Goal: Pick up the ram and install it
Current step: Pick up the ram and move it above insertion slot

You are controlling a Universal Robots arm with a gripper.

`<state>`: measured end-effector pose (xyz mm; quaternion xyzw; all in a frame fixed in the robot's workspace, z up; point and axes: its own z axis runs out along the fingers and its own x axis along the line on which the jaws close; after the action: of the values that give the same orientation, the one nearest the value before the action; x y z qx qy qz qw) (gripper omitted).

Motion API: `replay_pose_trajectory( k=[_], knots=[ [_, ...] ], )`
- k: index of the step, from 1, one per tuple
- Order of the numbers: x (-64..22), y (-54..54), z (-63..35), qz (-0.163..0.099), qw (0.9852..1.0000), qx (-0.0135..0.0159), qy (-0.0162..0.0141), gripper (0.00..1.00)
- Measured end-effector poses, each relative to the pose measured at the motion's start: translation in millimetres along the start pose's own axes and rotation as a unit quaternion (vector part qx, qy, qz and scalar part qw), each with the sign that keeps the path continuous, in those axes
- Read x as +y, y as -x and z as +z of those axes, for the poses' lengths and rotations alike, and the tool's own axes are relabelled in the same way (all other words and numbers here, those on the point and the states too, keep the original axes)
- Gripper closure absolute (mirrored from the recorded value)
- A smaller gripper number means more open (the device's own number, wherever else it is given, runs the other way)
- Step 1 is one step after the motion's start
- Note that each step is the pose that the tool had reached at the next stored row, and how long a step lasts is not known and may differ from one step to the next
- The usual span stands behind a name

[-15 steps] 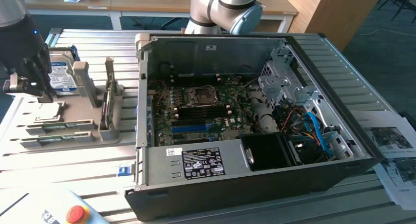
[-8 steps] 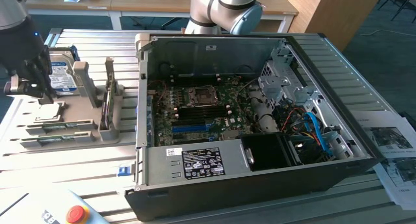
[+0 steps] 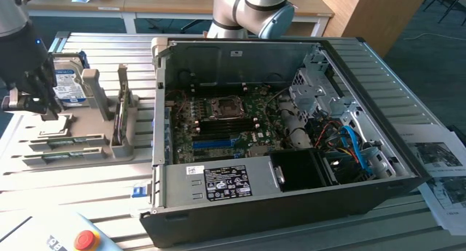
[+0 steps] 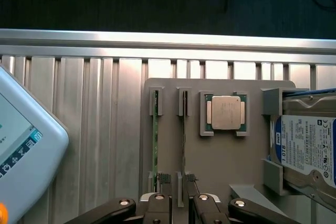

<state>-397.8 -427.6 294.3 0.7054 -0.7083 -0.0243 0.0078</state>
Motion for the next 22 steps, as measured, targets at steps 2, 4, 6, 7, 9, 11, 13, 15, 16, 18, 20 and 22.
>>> replay_pose_trajectory(
  k=[2, 4, 6, 7, 9, 11, 13, 15, 16, 18, 20, 22],
  knots=[
    [0.0, -0.1, 0.5, 0.000, 1.0000, -0.0001, -0.0001, 0.76],
    [-0.1, -0.4, 3.2, 0.000, 1.0000, -0.0002, 0.0000, 0.76],
    [-0.3, -0.9, 6.7, 0.000, 1.0000, -0.0002, 0.0000, 0.76],
    [-0.4, -1.2, 8.4, 0.000, 1.0000, -0.0002, 0.0000, 0.76],
    [-0.6, -1.8, 12.2, 0.000, 1.0000, -0.0002, 0.0000, 0.76],
    [-0.7, -2.3, 15.7, 0.000, 1.0000, -0.0002, 0.0000, 0.76],
    [-0.9, -2.9, 19.4, 0.000, 1.0000, -0.0002, -0.0001, 0.76],
    [-1.1, -3.5, 23.0, 0.000, 1.0000, -0.0002, 0.0000, 0.76],
    [-1.1, -3.8, 24.8, 0.000, 1.0000, -0.0002, 0.0000, 0.76],
    [-1.3, -4.4, 28.4, 0.000, 1.0000, -0.0002, 0.0000, 0.76],
    [-1.4, -4.9, 31.9, 0.000, 1.0000, -0.0002, 0.0000, 0.76],
    [-1.6, -5.5, 35.1, 0.000, 1.0000, -0.0002, 0.0000, 0.76]
  ],
)
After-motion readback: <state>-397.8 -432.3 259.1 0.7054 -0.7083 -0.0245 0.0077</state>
